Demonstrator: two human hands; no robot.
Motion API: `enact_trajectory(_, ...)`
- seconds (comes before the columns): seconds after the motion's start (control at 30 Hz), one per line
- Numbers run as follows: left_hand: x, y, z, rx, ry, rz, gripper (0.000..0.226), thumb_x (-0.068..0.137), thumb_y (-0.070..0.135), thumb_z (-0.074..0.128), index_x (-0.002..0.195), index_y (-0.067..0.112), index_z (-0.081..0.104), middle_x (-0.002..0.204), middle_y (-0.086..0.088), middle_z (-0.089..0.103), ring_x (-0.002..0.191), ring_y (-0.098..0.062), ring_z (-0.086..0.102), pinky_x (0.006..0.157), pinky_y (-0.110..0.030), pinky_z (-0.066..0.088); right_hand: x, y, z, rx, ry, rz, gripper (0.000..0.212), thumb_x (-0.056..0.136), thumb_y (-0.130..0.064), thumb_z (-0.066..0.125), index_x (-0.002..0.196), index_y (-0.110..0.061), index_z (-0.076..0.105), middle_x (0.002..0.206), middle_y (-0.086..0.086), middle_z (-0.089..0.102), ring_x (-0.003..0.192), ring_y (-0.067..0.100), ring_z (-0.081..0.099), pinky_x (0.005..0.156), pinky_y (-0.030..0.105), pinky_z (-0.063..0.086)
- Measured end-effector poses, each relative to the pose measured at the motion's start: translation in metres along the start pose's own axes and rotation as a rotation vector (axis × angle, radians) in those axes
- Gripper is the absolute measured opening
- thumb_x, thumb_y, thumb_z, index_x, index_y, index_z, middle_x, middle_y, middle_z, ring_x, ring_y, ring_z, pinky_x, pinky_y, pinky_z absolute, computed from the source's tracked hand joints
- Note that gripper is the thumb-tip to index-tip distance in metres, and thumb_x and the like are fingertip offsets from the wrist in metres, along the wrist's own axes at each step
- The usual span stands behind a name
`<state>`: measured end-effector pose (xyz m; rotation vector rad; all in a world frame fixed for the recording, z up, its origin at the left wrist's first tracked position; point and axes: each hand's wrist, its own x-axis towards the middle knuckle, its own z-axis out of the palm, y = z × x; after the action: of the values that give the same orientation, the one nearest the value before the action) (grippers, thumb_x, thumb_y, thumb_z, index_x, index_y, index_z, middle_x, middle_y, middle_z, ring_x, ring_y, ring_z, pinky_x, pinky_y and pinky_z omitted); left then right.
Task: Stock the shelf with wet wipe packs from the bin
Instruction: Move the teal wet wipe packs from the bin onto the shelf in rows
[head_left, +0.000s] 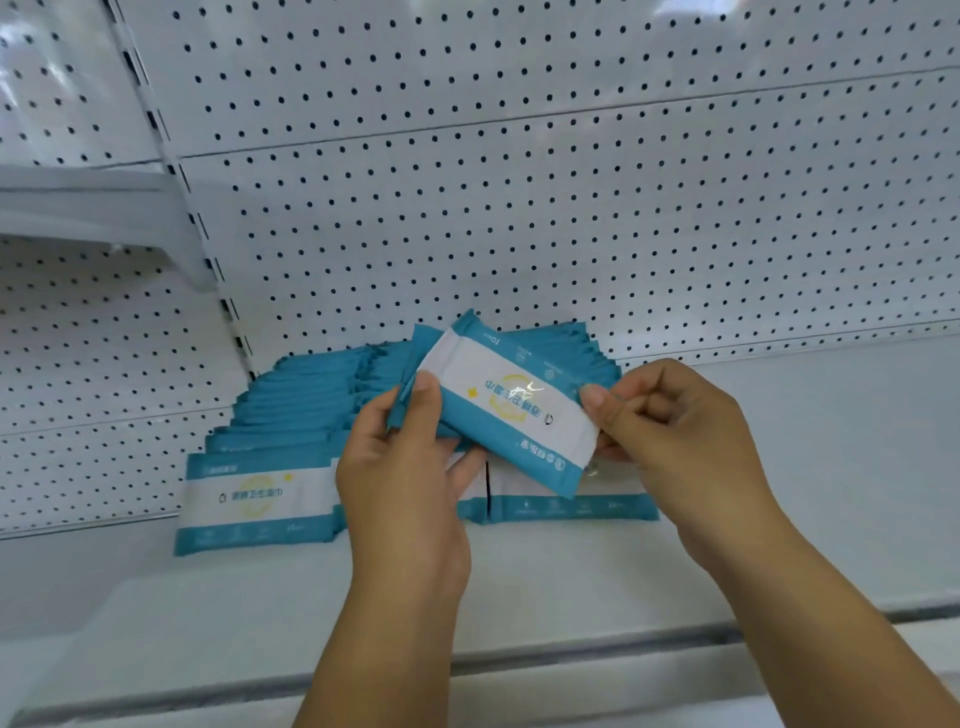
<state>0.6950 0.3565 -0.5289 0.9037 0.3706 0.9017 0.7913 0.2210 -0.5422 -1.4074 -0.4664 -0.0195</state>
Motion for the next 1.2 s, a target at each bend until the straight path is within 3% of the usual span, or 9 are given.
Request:
enact_trajectory(0.17,0.006,0.009,-0.012,0.045,-0.029,0.012,0.012,0.093,0.016,0.068,0.105,0.013,0.067,0.100,-0.004,0.077,0.093,-0.021,0.075,0.069,-0.033,0.062,0.001,0.000,0.008,-0.042,-0.058,-0.010,0.025,0.084,-0.029,0.078,0.093,-0.011,0.063,0.088,0.010,0.074,0.074,0.016,0.070,0.068,0.026,0.058)
enact_trajectory(0.27,0.004,0.006,-0.013,0.144,-0.030,0.035,0.013,0.089,0.016,0.072,0.101,0.013,0.068,0.093,-0.002,0.078,0.089,-0.022,0.075,0.073,-0.040,0.063,-0.006,-0.004,0.016,-0.029,-0.172,0.033,0.042,0.068,-0.043,0.078,0.096,-0.013,0.068,0.090,0.010,0.073,0.071,0.012,0.068,0.066,0.027,0.056)
enact_trajectory(0.4,0.000,0.002,-0.011,0.206,-0.062,0.064,0.017,0.086,0.017,0.076,0.101,0.012,0.069,0.094,-0.003,0.078,0.092,-0.023,0.075,0.084,-0.050,0.060,-0.014,-0.002,0.026,-0.133,-0.245,0.036,0.034,0.069,-0.029,0.088,0.094,-0.015,0.069,0.084,0.005,0.071,0.069,0.009,0.063,0.069,0.026,0.058)
enact_trajectory(0.5,-0.001,0.001,-0.012,0.204,-0.084,0.051,0.019,0.085,0.019,0.076,0.101,0.011,0.070,0.094,-0.004,0.078,0.092,-0.024,0.075,0.082,-0.048,0.061,-0.015,0.000,0.028,-0.105,-0.206,0.058,0.029,0.076,-0.024,0.085,0.098,-0.013,0.069,0.093,0.011,0.073,0.074,0.011,0.067,0.074,0.030,0.060)
enact_trajectory(0.7,-0.006,-0.003,-0.011,0.273,-0.250,-0.065,0.027,0.082,0.013,0.078,0.107,0.012,0.068,0.094,-0.001,0.078,0.086,-0.019,0.076,0.062,-0.030,0.060,-0.009,0.006,0.027,0.009,0.167,0.106,0.028,0.089,-0.032,0.075,0.109,-0.015,0.068,0.098,0.003,0.074,0.087,0.016,0.073,0.076,0.034,0.060)
enact_trajectory(0.8,-0.006,-0.005,-0.011,0.337,-0.299,-0.064,0.029,0.079,0.010,0.079,0.105,0.014,0.068,0.093,0.001,0.078,0.085,-0.016,0.076,0.063,-0.027,0.060,-0.009,0.005,0.025,0.117,0.154,0.178,0.031,0.090,-0.030,0.074,0.112,-0.011,0.064,0.103,0.006,0.074,0.090,0.017,0.073,0.073,0.030,0.059)
enact_trajectory(0.97,-0.001,0.000,-0.018,0.292,-0.227,-0.009,0.029,0.081,0.008,0.078,0.109,0.014,0.070,0.098,0.001,0.078,0.088,-0.015,0.075,0.069,-0.029,0.062,-0.007,-0.003,0.020,0.292,0.008,0.257,0.038,0.090,-0.021,0.074,0.122,-0.012,0.056,0.104,0.005,0.076,0.094,0.022,0.075,0.083,0.041,0.060)
enact_trajectory(1.07,0.002,0.002,-0.021,0.248,-0.173,0.012,0.029,0.081,0.006,0.077,0.109,0.012,0.072,0.099,0.001,0.078,0.091,-0.018,0.075,0.077,-0.036,0.062,-0.007,-0.007,0.014,0.232,-0.098,0.277,0.019,0.093,-0.027,0.068,0.107,-0.014,0.063,0.100,0.008,0.076,0.085,0.020,0.074,0.071,0.032,0.055)
enact_trajectory(1.2,0.005,0.002,-0.025,0.271,-0.125,0.032,0.024,0.080,0.005,0.078,0.102,0.013,0.072,0.096,0.001,0.078,0.090,-0.019,0.075,0.085,-0.046,0.060,-0.008,-0.003,0.004,-0.029,-0.179,0.232,0.037,0.092,-0.038,0.069,0.084,-0.002,0.071,0.076,0.011,0.068,0.060,0.017,0.057,0.061,0.027,0.050)
